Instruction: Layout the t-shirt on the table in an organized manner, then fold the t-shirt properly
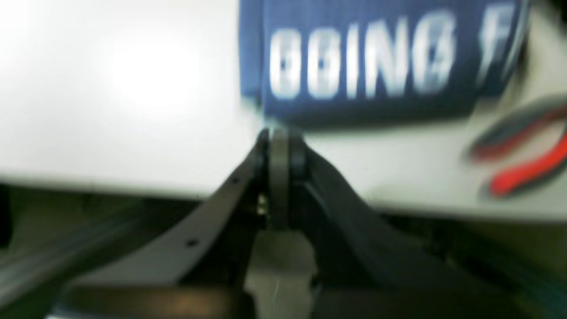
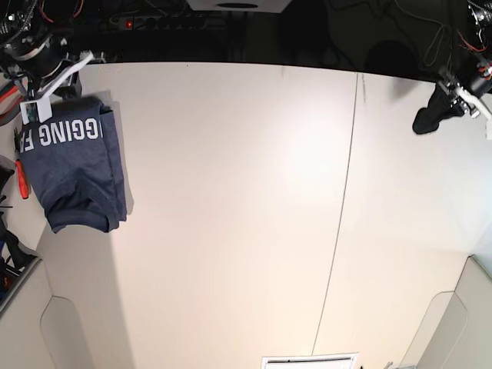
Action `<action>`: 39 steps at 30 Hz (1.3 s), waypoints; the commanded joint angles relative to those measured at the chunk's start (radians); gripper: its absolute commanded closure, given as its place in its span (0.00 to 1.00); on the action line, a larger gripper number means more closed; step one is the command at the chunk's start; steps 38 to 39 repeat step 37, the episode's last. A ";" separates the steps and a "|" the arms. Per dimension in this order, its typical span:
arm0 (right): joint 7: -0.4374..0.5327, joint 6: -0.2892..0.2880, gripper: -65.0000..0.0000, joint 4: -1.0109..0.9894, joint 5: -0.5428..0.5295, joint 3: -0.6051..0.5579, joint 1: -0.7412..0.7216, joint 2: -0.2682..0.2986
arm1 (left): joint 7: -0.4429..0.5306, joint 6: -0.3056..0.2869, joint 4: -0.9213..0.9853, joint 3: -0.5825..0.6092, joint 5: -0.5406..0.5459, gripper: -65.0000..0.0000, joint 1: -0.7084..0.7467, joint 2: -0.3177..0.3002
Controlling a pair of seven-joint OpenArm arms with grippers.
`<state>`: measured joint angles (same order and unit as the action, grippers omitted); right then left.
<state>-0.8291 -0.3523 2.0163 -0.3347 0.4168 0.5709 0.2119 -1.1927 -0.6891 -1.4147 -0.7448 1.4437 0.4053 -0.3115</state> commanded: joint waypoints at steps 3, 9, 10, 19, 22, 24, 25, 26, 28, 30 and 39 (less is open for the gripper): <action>0.005 -0.060 1.00 -0.014 -0.101 -0.005 0.127 0.055 | 0.003 -0.009 -0.004 0.010 -0.104 1.00 0.145 -0.050; 0.031 -0.110 1.00 -0.211 -0.171 -0.135 0.236 0.203 | 0.217 -0.009 0.121 0.140 -0.248 1.00 0.329 -0.146; 0.055 -0.118 1.00 -0.267 -0.169 -0.167 0.234 0.222 | 0.305 -0.009 0.159 0.182 -0.315 1.00 0.343 -0.168; 0.503 -0.153 1.00 -0.988 -0.076 -0.512 -0.056 0.244 | 1.020 -0.009 0.546 0.663 -1.034 1.00 0.161 -0.195; 0.638 -0.148 1.00 -1.231 -0.020 -0.635 -0.198 0.191 | 1.093 0.164 0.650 0.794 -1.157 1.00 0.071 -0.144; 0.700 -0.146 1.00 -1.376 0.026 -0.701 -0.286 0.136 | 1.106 0.309 0.712 0.858 -1.210 1.00 0.015 -0.098; 0.706 -0.145 1.00 -1.438 0.046 -0.727 -0.329 0.106 | 1.115 0.361 0.739 0.883 -1.228 1.00 -0.014 -0.075; 0.706 -0.144 1.00 -1.492 0.061 -0.748 -0.366 0.078 | 1.123 0.399 0.765 0.905 -1.241 1.00 -0.042 -0.051; 0.705 -0.137 1.00 -1.569 0.086 -0.774 -0.422 0.027 | 1.123 0.446 0.805 0.939 -1.258 1.00 -0.095 -0.005; 0.705 -0.114 1.00 -1.602 0.096 -0.777 -0.454 -0.009 | 1.123 0.478 0.840 0.955 -1.281 1.00 -0.135 0.035; 0.705 -0.036 1.00 -1.586 0.095 -0.777 -0.465 -0.039 | 1.123 0.495 0.892 0.956 -1.291 1.00 -0.192 0.065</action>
